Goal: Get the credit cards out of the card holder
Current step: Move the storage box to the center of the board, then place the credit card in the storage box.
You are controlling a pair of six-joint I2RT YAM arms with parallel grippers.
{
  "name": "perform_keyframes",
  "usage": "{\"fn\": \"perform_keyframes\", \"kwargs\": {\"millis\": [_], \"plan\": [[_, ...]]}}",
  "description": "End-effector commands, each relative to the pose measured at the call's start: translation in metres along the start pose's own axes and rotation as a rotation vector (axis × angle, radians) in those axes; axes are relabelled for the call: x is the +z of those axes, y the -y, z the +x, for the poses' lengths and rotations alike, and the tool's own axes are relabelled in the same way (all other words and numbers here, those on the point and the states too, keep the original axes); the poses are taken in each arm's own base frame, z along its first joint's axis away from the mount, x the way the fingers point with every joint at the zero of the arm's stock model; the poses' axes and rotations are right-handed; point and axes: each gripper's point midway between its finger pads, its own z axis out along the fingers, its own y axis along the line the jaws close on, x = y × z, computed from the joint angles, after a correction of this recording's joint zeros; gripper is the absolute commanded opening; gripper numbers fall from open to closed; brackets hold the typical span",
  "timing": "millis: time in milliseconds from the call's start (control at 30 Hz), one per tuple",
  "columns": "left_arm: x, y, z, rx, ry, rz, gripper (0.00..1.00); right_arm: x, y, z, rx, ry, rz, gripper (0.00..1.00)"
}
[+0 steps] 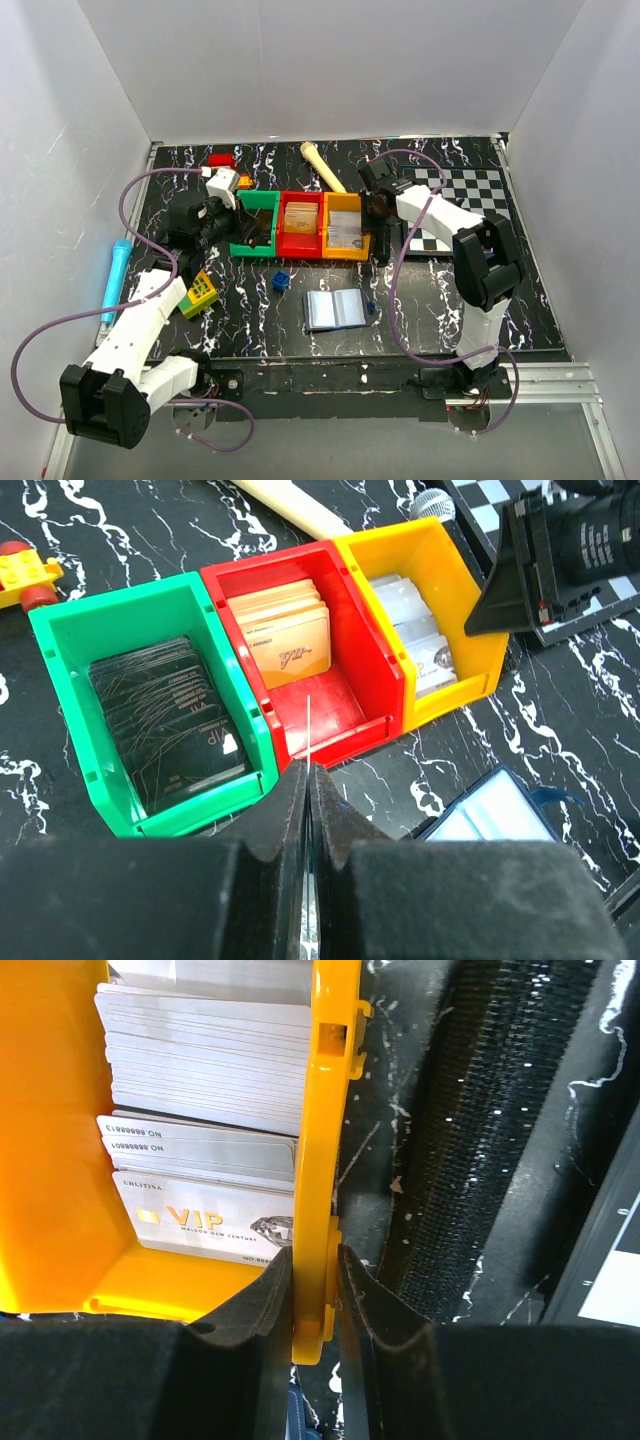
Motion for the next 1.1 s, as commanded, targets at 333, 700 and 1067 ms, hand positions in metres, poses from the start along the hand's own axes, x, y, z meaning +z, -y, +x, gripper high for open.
{"fn": "perform_keyframes", "kwargs": {"millis": [333, 700, 1067], "plan": [[0.004, 0.016, 0.008, 0.090, -0.048, 0.110, 0.00, -0.014, 0.041, -0.012, 0.070, 0.024, 0.051, 0.19], [0.008, 0.024, 0.021, 0.198, -0.079, 0.199, 0.00, -0.033, 0.036, -0.023, 0.069, 0.057, 0.010, 0.36], [0.028, 0.013, 0.008, 0.533, -0.096, 0.267, 0.00, -0.075, 0.015, -0.022, 0.063, 0.139, -0.054, 0.56]]}}
